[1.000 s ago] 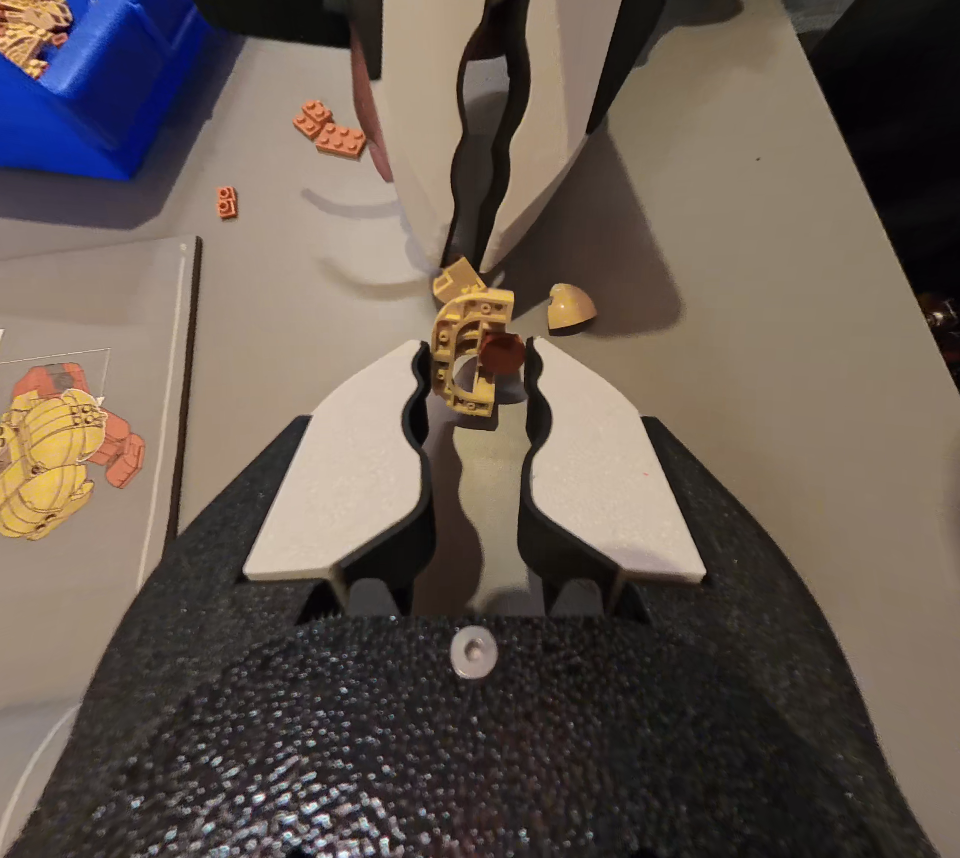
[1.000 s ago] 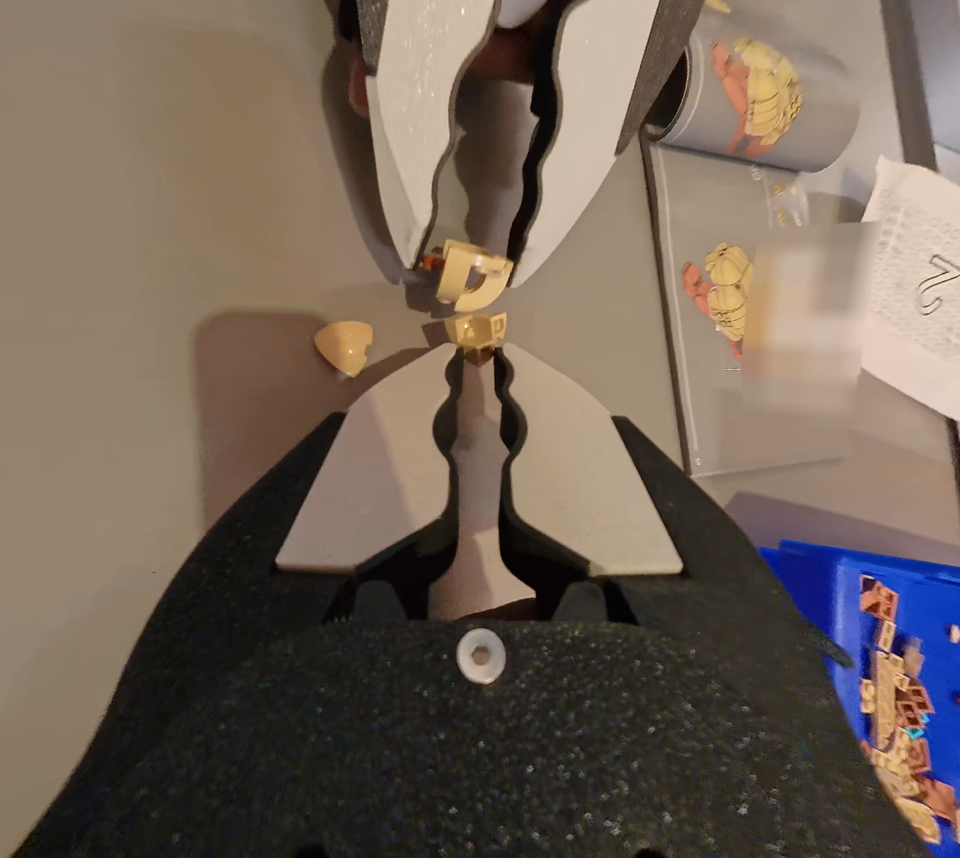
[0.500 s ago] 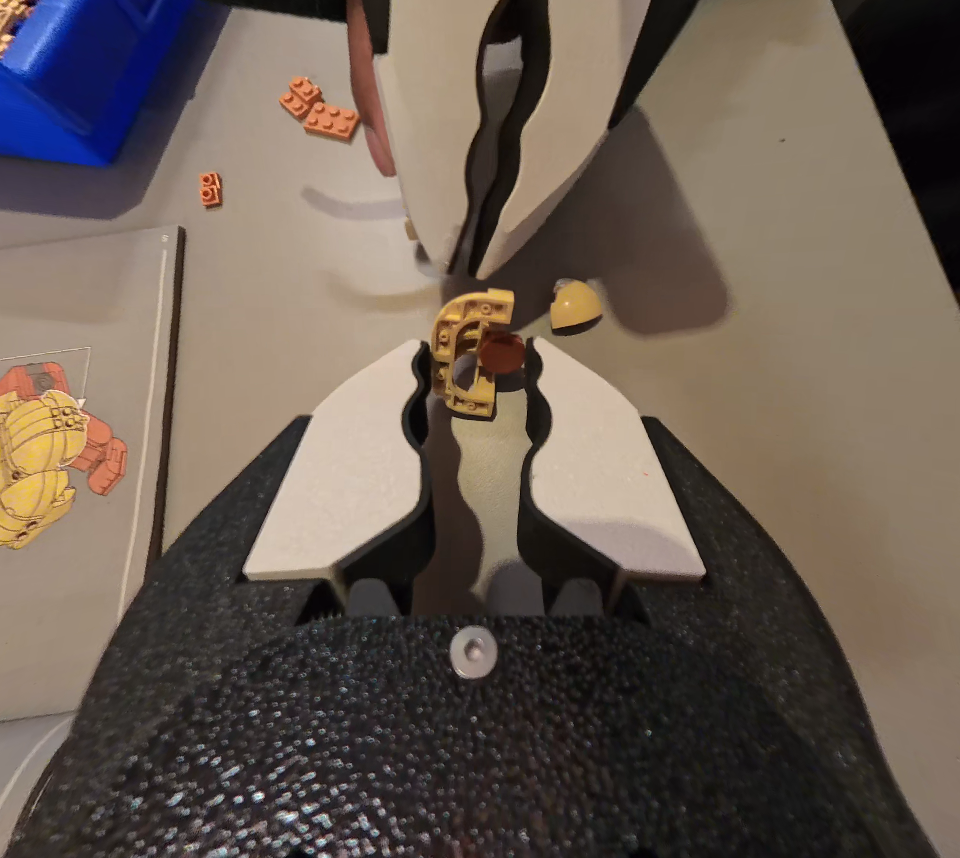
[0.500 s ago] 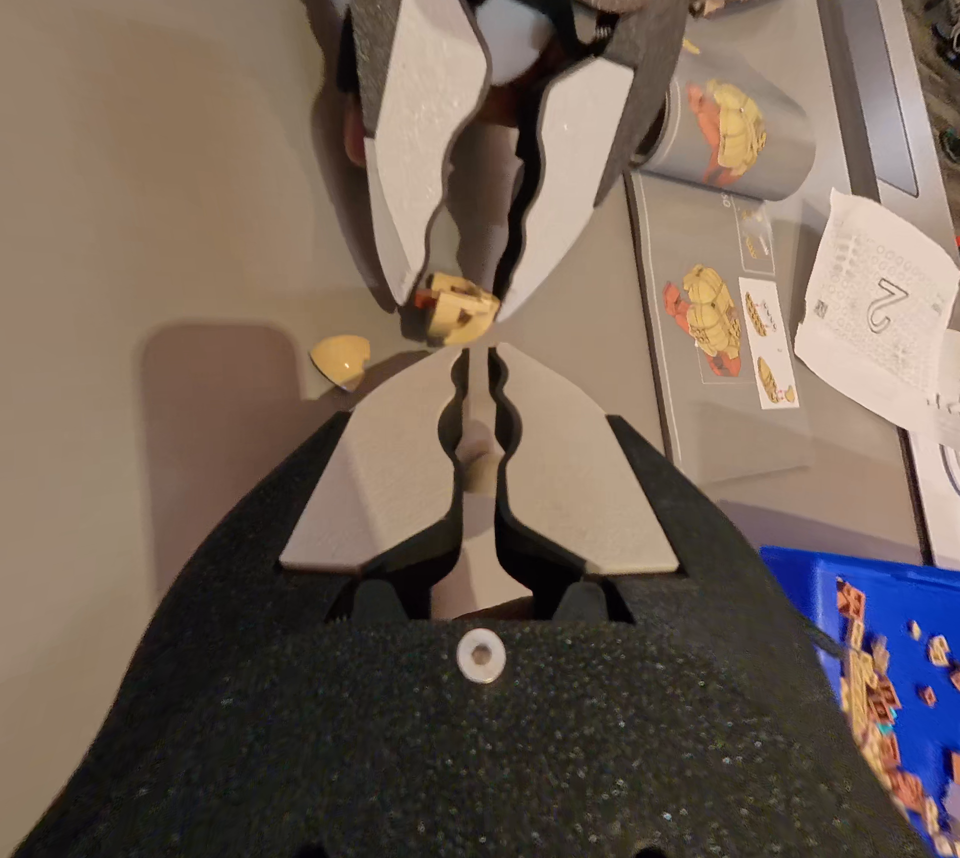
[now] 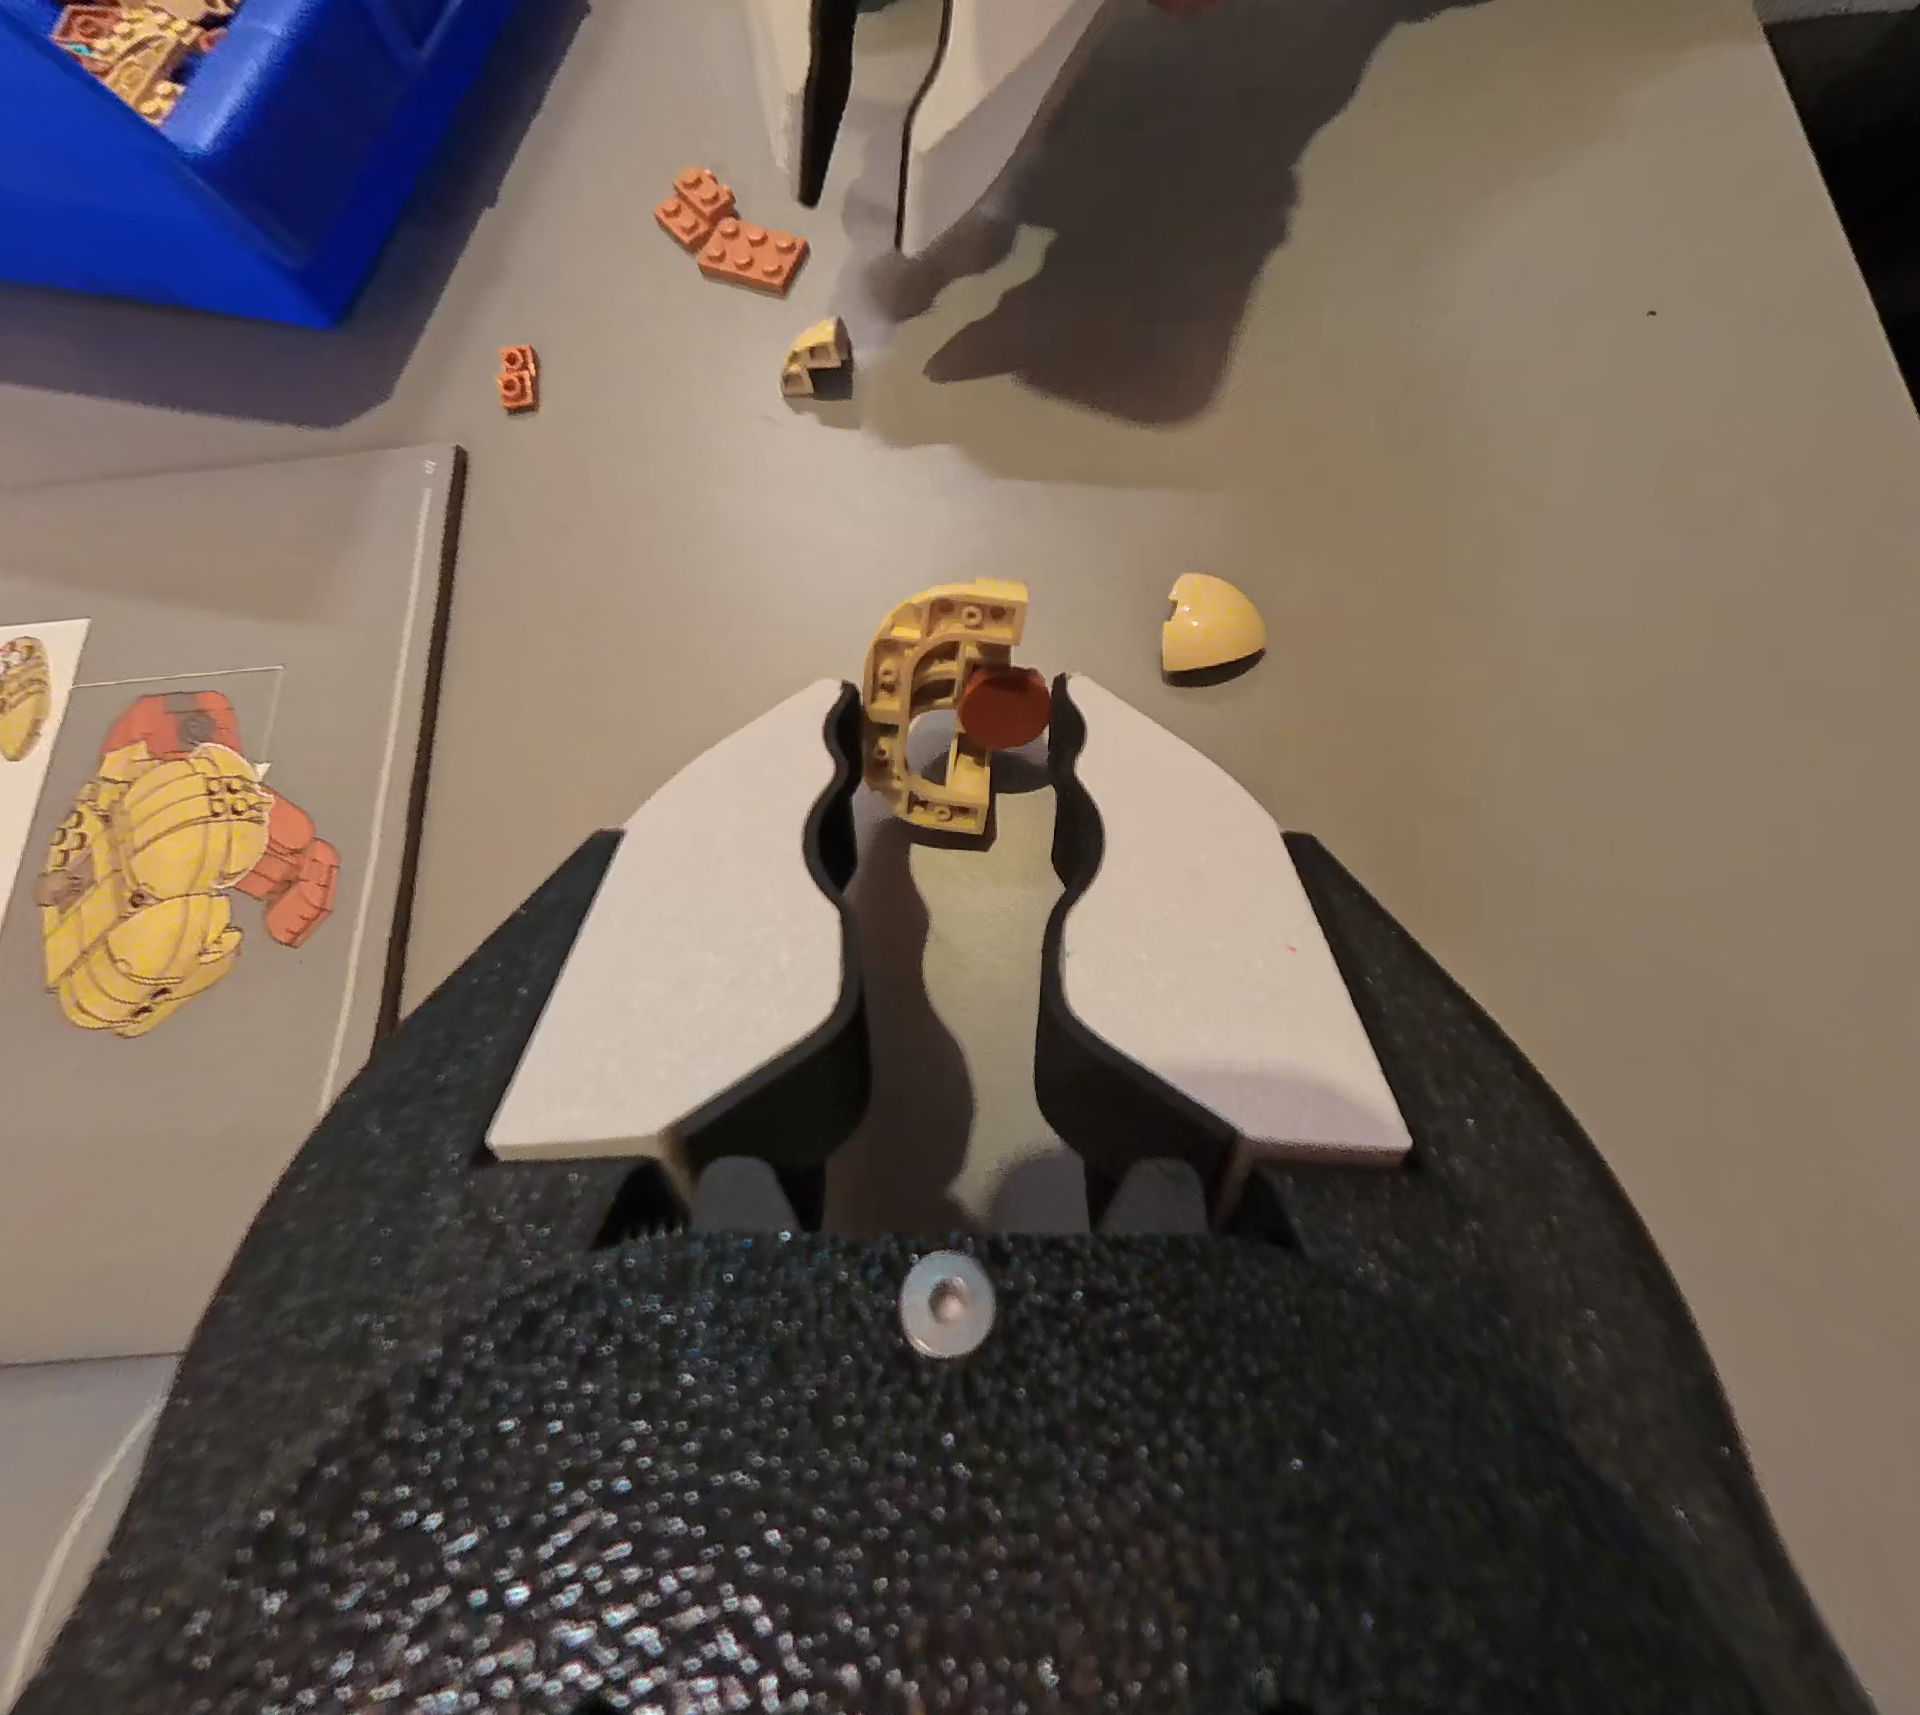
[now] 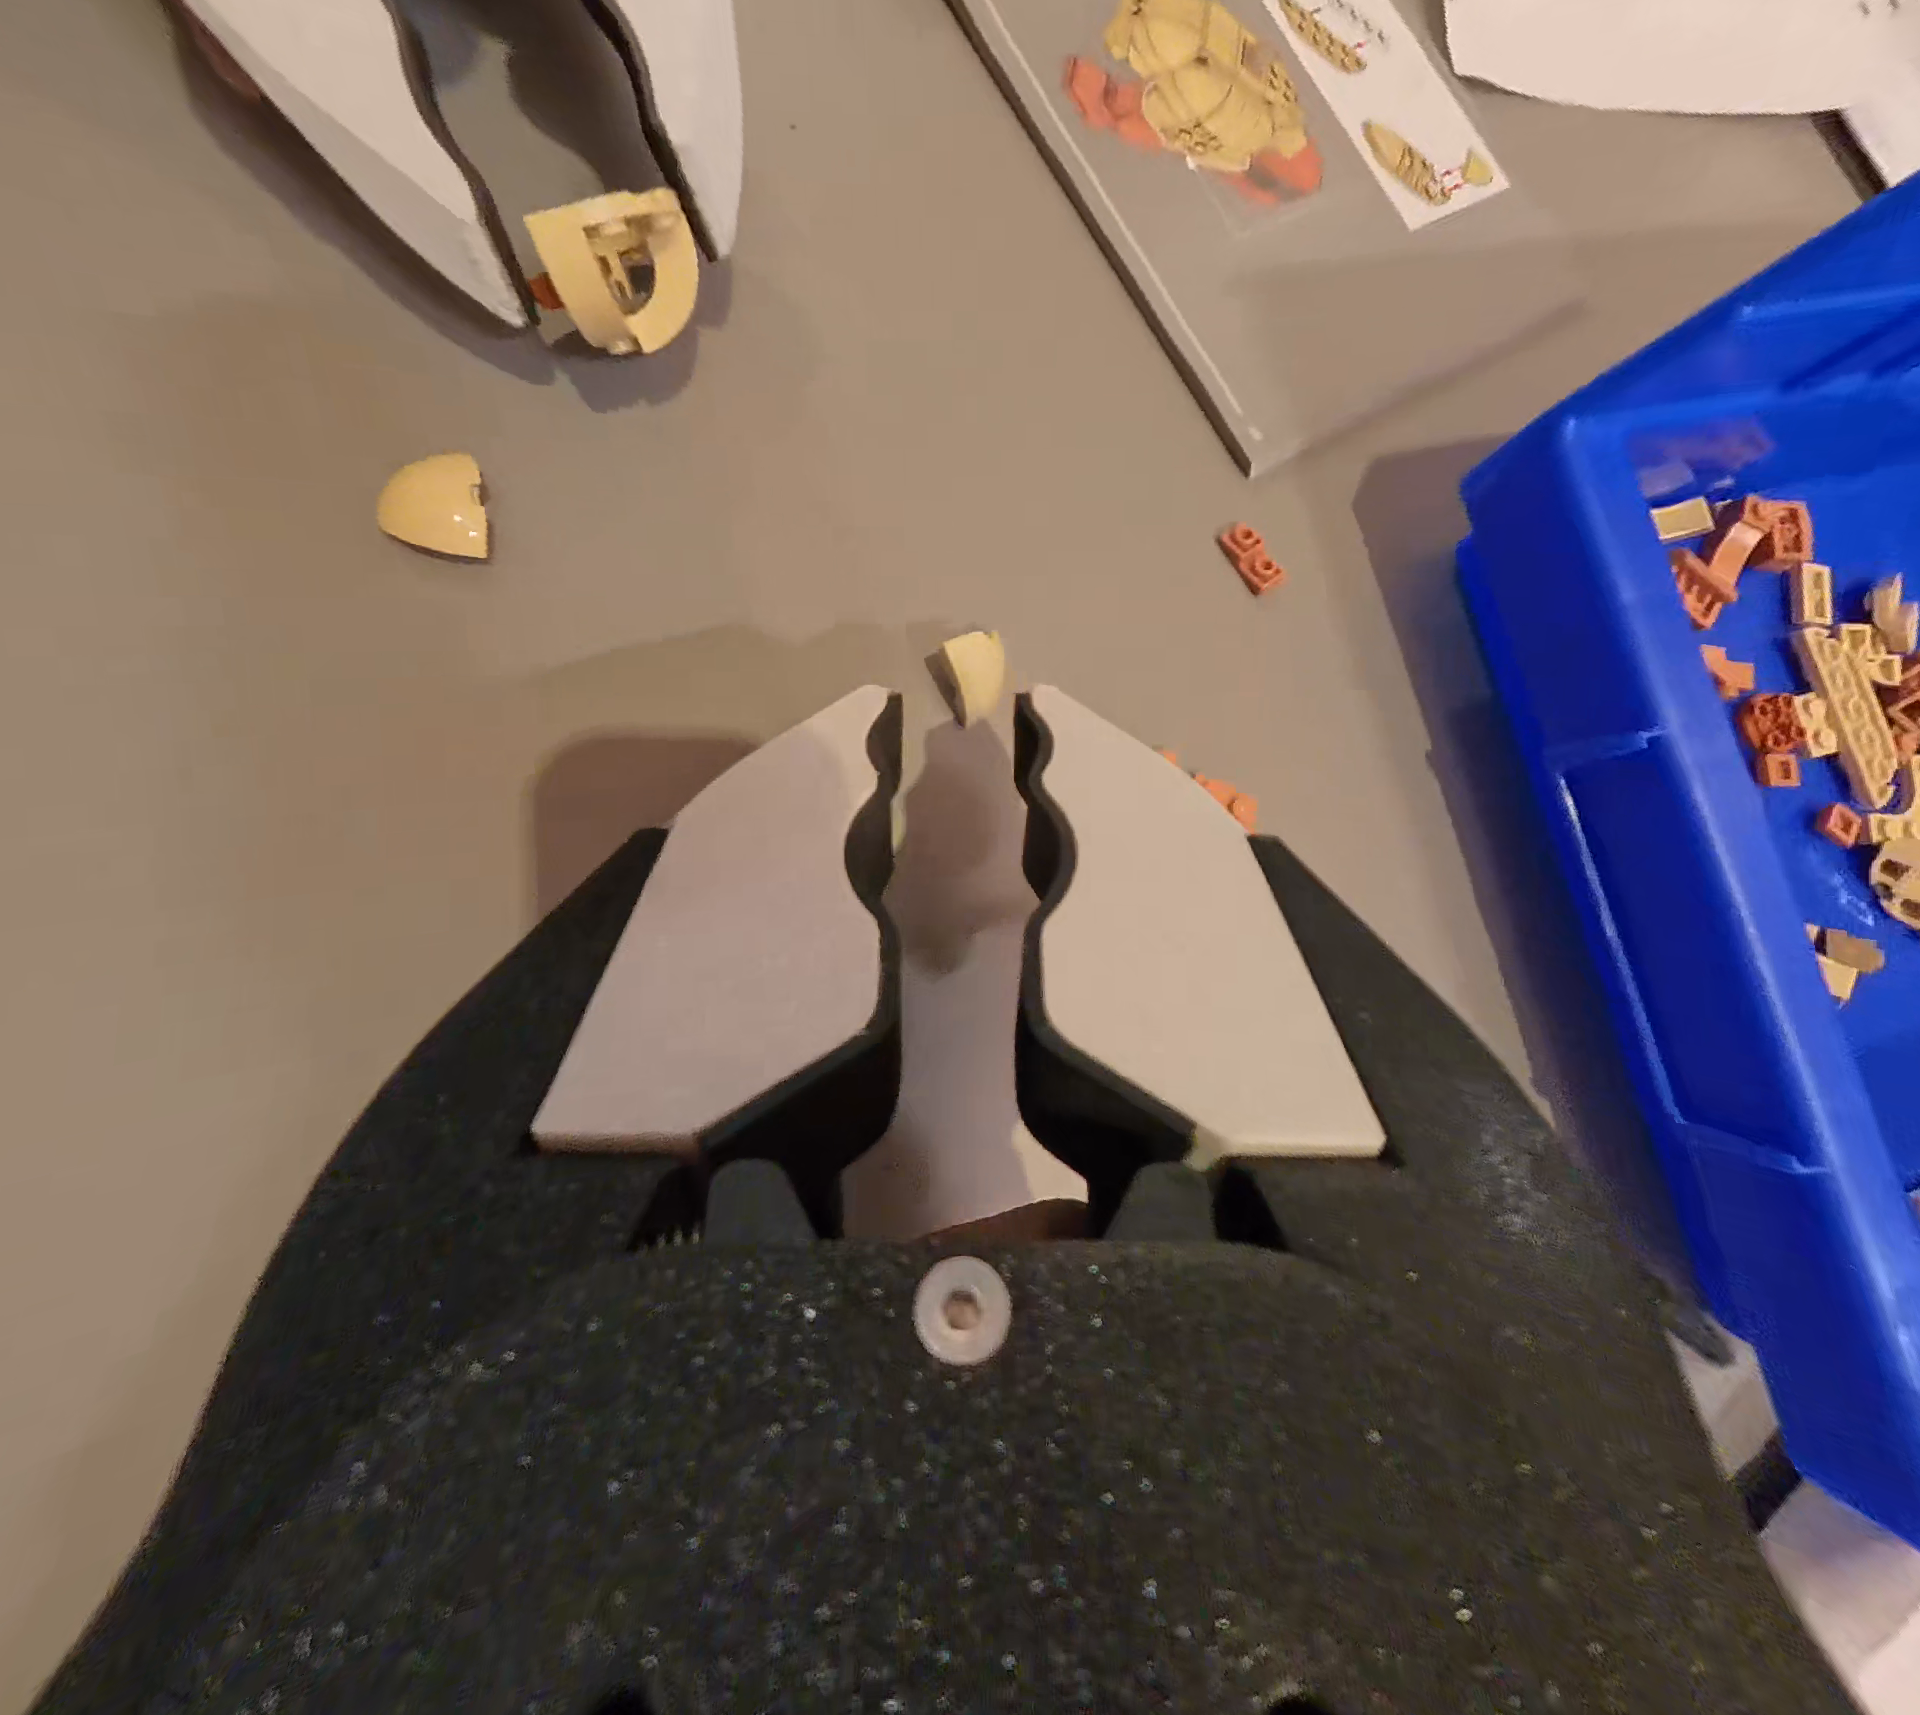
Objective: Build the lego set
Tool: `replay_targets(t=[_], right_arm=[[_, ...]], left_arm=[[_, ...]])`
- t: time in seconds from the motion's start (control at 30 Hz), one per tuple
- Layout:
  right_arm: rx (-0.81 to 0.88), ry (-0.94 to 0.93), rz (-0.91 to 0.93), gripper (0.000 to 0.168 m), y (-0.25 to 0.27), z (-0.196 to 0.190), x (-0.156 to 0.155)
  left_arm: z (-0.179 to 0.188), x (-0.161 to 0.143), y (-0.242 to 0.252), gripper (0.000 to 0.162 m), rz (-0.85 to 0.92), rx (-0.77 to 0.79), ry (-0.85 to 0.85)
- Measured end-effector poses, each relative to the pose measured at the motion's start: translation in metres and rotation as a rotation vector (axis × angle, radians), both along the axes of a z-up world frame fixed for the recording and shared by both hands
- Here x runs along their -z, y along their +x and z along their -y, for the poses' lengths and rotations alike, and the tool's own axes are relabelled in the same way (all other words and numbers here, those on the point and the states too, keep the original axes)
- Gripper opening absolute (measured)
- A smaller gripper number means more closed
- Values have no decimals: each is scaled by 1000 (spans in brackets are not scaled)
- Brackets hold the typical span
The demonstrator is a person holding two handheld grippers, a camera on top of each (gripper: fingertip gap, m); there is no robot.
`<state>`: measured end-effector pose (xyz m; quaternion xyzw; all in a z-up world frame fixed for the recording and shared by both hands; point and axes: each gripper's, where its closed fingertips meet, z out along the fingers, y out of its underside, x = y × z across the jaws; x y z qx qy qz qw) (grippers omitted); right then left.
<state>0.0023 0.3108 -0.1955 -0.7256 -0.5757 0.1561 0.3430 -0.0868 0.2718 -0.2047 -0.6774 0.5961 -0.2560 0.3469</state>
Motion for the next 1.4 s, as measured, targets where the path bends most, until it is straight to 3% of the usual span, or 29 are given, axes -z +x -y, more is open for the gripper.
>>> replay_targets(t=[0.27,0.4,0.87,1.1,1.4], right_arm=[[-107,22,137,20,-5,-14,24],[-126,26,155,9,-9,-16,26],[-174,57,66,6,-23,-3,19],[-196,35,87,21,-22,-1,25],[-180,71,12,10,-42,-3,21]], left_arm=[[-4,-5,4,34,46,-5,44],[-5,-9,7,34,88,-4,59],[-12,-9,6,34,81,-34,85],[-11,-6,6,34,64,-24,87],[-12,-9,6,33,81,-34,91]])
